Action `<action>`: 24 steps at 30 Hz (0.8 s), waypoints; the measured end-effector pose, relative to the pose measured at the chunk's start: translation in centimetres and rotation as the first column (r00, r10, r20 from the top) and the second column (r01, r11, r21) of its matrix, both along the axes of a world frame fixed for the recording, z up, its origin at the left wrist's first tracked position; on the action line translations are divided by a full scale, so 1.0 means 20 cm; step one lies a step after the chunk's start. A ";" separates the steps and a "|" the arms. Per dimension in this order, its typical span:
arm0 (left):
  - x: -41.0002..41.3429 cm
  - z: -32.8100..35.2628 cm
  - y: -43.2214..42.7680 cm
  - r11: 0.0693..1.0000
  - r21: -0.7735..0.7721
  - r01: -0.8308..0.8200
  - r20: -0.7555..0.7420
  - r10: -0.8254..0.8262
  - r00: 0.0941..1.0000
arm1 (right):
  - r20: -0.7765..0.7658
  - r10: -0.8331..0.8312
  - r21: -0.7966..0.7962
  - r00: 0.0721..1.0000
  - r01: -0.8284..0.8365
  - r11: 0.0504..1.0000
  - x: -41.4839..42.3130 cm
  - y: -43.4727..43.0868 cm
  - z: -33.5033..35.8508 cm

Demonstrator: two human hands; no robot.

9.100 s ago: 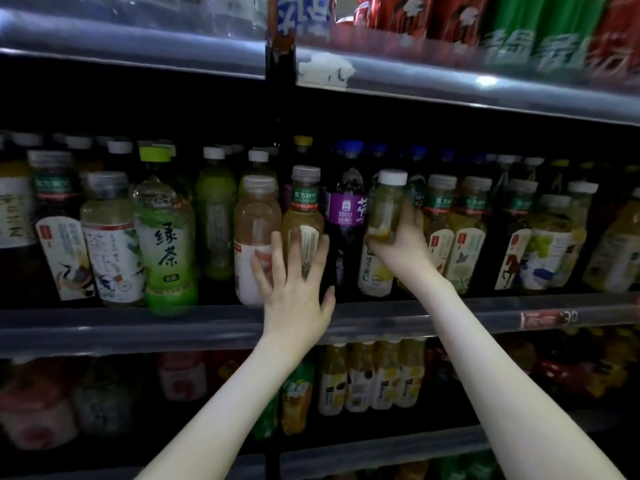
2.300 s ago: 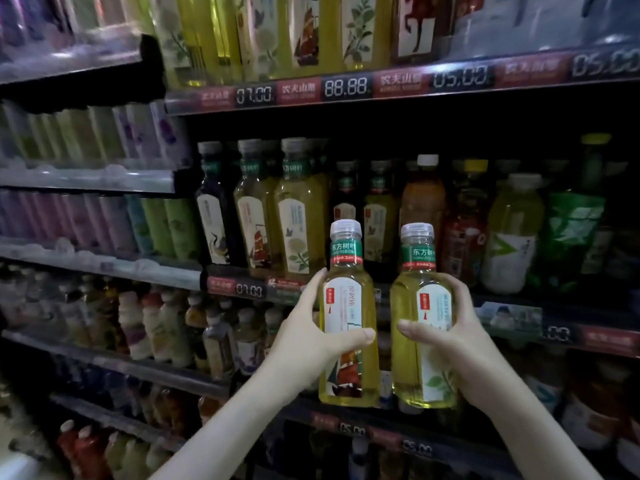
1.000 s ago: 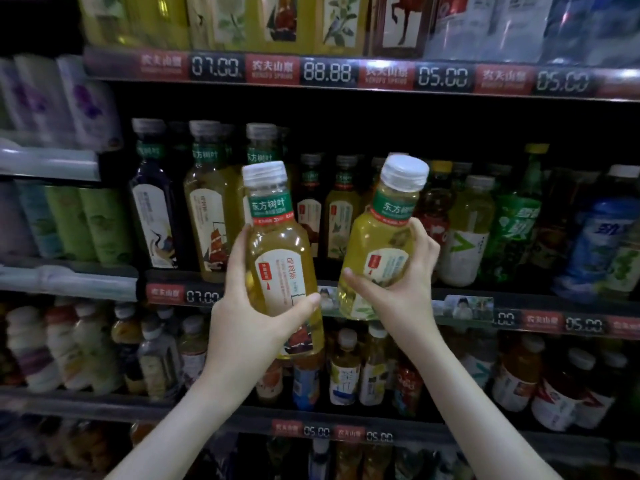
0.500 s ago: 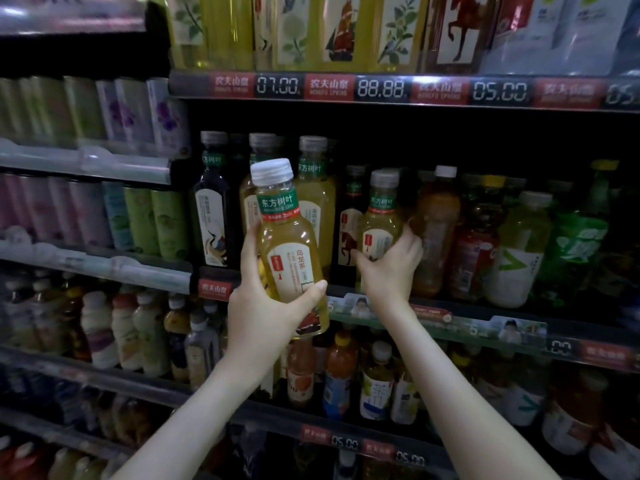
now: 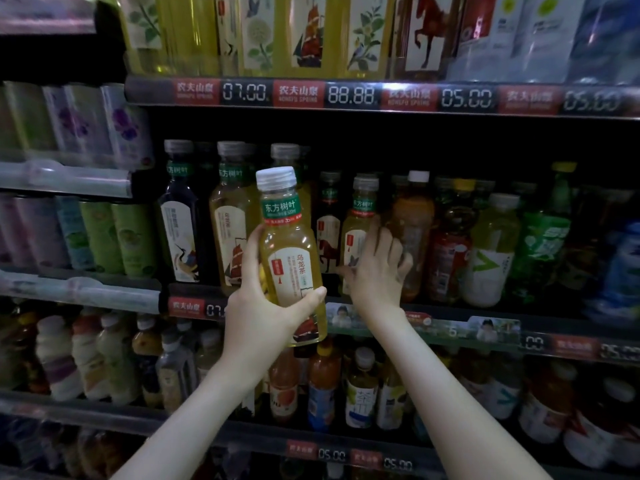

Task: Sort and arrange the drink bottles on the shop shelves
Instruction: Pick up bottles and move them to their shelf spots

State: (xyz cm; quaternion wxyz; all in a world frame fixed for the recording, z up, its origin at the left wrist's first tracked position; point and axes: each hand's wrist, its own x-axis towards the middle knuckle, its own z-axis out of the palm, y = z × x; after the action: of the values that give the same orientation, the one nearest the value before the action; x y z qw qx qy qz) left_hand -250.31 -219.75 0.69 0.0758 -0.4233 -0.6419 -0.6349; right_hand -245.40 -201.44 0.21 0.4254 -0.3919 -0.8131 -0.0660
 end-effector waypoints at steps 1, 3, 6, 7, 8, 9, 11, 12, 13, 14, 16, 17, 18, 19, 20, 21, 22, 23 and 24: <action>0.00 0.00 0.01 1.000 -0.004 0.007 -0.001 -0.007 1.000 | 0.029 0.005 -0.031 1.000 -0.004 1.000 0.01 0.02 0.01; 0.01 0.00 0.02 1.000 -0.013 0.026 -0.004 -0.026 1.000 | 0.070 0.015 -0.068 0.997 -0.010 0.998 0.03 0.05 0.03; 0.00 0.00 0.03 0.997 -0.031 0.064 0.007 -0.063 0.998 | -0.001 0.135 -0.048 0.991 -0.135 0.990 0.10 0.03 0.05; 0.01 0.00 0.03 0.996 -0.045 0.079 0.013 -0.079 0.997 | -0.096 0.237 -0.075 0.967 -0.245 0.967 0.13 0.01 0.06; 0.01 0.00 0.04 0.993 -0.062 0.096 0.018 -0.095 0.995 | -0.220 0.365 -0.149 0.905 -0.401 0.904 0.17 -0.02 0.08; 0.01 0.00 0.04 0.990 -0.084 0.114 0.016 -0.113 0.993 | -0.348 0.485 -0.231 0.802 -0.575 0.785 0.21 -0.05 0.11; 0.03 0.02 0.06 0.979 -0.144 0.145 -0.012 -0.148 0.989 | -0.511 0.614 -0.342 0.602 -0.798 0.497 0.30 -0.14 0.18; 0.05 0.02 0.08 0.971 -0.174 0.163 -0.025 -0.169 0.985 | -0.526 0.637 -0.395 0.563 -0.826 0.403 0.34 -0.18 0.20; 0.06 0.03 0.10 0.964 -0.197 0.180 -0.035 -0.190 0.981 | -0.513 0.656 -0.447 0.554 -0.825 0.347 0.37 -0.20 0.21; 0.08 0.03 0.13 0.959 -0.211 0.191 -0.046 -0.205 0.978 | -0.484 0.664 -0.488 0.570 -0.806 0.335 0.39 -0.21 0.21; 0.13 0.04 0.17 0.953 -0.238 0.189 -0.093 -0.216 0.972 | -0.459 0.616 -0.539 0.640 -0.752 0.379 0.44 -0.21 0.20; 0.15 0.04 0.20 0.950 -0.252 0.186 -0.127 -0.222 0.967 | -0.473 0.574 -0.551 0.668 -0.733 0.399 0.47 -0.20 0.19; 0.17 0.04 0.22 0.948 -0.265 0.179 -0.172 -0.229 0.958 | -0.493 0.535 -0.559 0.686 -0.721 0.408 0.50 -0.18 0.19; 0.20 0.03 0.25 0.948 -0.279 0.155 -0.235 -0.224 0.946 | -0.507 0.502 -0.569 0.701 -0.709 0.417 0.54 -0.17 0.19; 0.22 0.02 0.29 0.951 -0.287 0.114 -0.312 -0.205 0.928 | -0.509 0.467 -0.578 0.723 -0.689 0.437 0.57 -0.15 0.18; 0.24 0.01 0.32 0.957 -0.282 0.063 -0.392 -0.175 0.903 | -0.507 0.427 -0.584 0.749 -0.663 0.468 0.60 -0.13 0.18; 0.26 0.00 0.36 0.966 -0.256 0.030 -0.459 -0.149 0.876 | -0.511 0.381 -0.586 0.770 -0.637 0.502 0.64 -0.12 0.17; 0.29 -0.01 0.40 0.975 -0.220 0.027 -0.507 -0.138 0.851 | -0.527 0.333 -0.576 0.782 -0.617 0.536 0.66 -0.12 0.17; 0.32 -0.01 0.43 0.982 -0.184 0.050 -0.535 -0.143 0.833 | -0.547 0.289 -0.557 0.786 -0.599 0.576 0.69 -0.11 0.16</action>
State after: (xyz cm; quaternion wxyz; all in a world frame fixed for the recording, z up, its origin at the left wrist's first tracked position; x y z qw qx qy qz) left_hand -244.01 -211.09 0.50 0.1884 -0.6230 -0.6212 -0.4365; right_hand -231.52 -203.71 3.44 0.3996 -0.3058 -0.7421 0.4427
